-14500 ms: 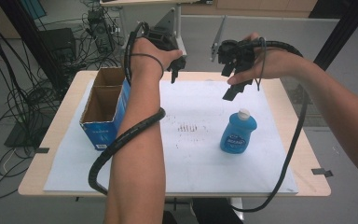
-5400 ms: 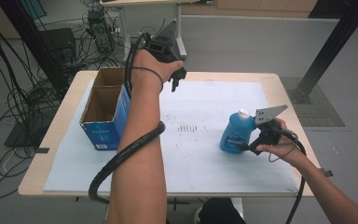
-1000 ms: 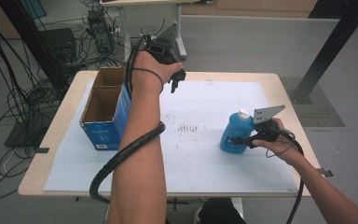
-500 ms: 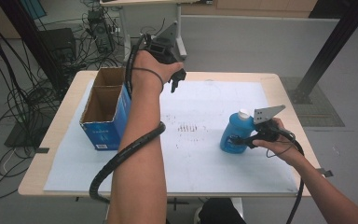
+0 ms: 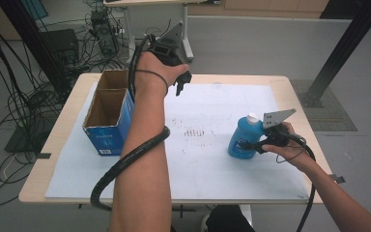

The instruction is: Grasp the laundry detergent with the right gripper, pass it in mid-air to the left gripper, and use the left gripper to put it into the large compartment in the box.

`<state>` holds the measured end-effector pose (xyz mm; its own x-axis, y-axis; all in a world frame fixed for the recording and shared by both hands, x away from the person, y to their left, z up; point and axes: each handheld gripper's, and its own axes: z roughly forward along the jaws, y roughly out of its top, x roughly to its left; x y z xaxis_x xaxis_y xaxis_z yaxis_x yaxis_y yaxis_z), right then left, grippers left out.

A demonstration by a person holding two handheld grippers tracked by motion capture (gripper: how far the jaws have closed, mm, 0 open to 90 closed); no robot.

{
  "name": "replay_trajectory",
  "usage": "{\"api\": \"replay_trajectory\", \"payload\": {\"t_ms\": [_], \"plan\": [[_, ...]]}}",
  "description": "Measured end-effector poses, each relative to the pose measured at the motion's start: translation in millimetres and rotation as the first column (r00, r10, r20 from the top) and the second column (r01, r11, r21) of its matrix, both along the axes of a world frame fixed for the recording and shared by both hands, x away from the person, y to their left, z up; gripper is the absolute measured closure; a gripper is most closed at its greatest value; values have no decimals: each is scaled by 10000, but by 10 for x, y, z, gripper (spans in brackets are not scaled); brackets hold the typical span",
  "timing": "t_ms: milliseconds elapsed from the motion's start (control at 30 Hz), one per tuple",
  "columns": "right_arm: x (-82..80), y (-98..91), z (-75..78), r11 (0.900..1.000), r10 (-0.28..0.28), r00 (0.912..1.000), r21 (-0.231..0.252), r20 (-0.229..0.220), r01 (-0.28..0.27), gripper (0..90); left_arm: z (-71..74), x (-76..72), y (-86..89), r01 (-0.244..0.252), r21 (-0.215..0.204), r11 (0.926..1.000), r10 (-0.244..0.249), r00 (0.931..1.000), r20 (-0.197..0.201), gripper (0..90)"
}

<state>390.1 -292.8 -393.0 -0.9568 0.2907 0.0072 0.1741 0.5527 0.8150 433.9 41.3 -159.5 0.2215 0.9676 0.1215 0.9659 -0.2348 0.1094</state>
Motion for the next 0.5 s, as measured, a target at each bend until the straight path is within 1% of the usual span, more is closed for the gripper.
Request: {"api": "replay_trajectory", "payload": {"t_ms": [500], "plan": [[3,0,-1,10000,-2,10000,10,-29,2,408,13,-8,14,-26,13,10000,26,10000,29,64]]}}
